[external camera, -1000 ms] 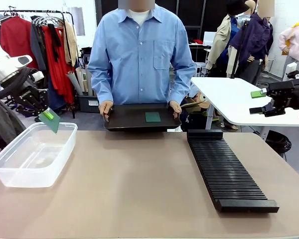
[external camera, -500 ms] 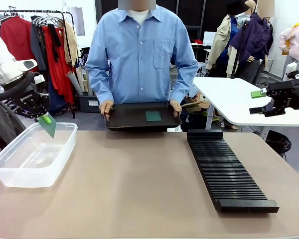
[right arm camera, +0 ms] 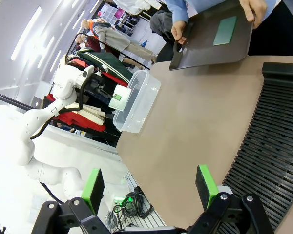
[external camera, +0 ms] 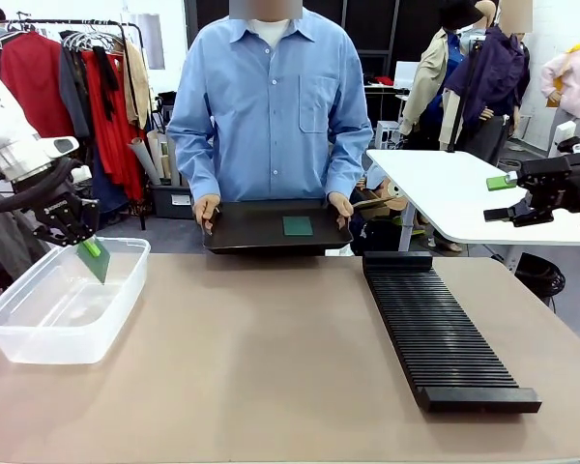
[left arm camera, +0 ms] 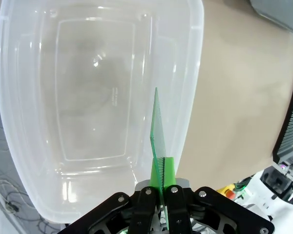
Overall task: Sort PCBs into racks and boxes based on the side picked up.
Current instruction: If the short side of the Blank PCB is picked up, insert it into the PCB Rack ; if the long side is picked up, place it in the Organizing box.
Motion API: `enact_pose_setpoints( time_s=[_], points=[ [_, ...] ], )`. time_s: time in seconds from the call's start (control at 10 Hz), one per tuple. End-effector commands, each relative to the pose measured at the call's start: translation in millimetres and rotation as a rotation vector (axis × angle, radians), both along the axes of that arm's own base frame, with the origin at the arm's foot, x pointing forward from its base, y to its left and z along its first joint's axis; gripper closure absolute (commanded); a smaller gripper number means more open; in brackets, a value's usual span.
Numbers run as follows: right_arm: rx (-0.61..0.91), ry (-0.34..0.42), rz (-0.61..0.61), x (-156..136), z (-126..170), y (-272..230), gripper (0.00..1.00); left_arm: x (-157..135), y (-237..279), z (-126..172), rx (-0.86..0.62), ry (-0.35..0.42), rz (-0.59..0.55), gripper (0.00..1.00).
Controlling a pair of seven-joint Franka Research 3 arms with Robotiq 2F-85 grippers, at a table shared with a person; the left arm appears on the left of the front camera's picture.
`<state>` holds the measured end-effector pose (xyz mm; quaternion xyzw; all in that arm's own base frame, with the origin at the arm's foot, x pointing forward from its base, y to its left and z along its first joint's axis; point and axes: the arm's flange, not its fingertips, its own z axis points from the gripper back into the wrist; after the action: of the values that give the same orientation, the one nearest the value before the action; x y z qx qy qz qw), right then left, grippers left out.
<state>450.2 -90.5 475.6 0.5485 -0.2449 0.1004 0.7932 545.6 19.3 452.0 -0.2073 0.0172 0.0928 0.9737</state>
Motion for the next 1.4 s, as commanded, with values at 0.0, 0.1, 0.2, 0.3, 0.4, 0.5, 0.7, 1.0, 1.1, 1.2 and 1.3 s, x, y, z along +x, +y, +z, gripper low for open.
enact_pose_setpoints(
  time_s=[0.0,0.1,0.2,0.3,0.4,0.5,0.7,1.0,1.1,1.2,1.3],
  points=[
    [0.007,-0.007,0.004,0.1,2.7,0.2,0.0,10.8,5.7,-1.5,0.028,0.04,-0.027,1.0],
    [0.007,-0.007,0.004,0.1,2.7,0.2,0.0,15.4,8.2,-6.9,0.042,0.06,-0.031,1.0],
    [0.007,-0.007,0.004,0.1,2.7,0.2,0.0,19.2,8.8,-13.7,0.037,0.066,-0.044,1.0],
    [0.007,-0.007,0.004,0.1,2.7,0.2,0.0,25.1,8.5,-21.6,0.039,0.078,-0.058,1.0],
    [0.007,-0.007,0.004,0.1,2.7,0.2,0.0,28.9,6.6,-27.1,0.036,0.094,-0.078,1.0],
    [0.007,-0.007,0.004,0.1,2.7,0.2,0.0,31.1,4.5,-32.3,0.035,0.108,-0.099,1.0],
    [0.007,-0.007,0.004,0.1,2.7,0.2,0.0,35.3,1.6,-46.2,0.044,0.128,-0.128,1.0],
    [0.007,-0.007,0.004,0.1,2.7,0.2,0.0,39.0,8.0,-70.9,0.038,0.145,-0.124,1.0],
    [0.007,-0.007,0.004,0.1,2.7,0.2,0.0,39.8,10.4,-78.4,0.042,0.14,-0.119,1.0],
    [0.007,-0.007,0.004,0.1,2.7,0.2,0.0,40.1,11.7,-85.1,0.039,0.123,-0.118,1.0],
    [0.007,-0.007,0.004,0.1,2.7,0.2,0.0,41.7,12.7,-91.3,0.039,0.122,-0.122,1.0]
  ],
)
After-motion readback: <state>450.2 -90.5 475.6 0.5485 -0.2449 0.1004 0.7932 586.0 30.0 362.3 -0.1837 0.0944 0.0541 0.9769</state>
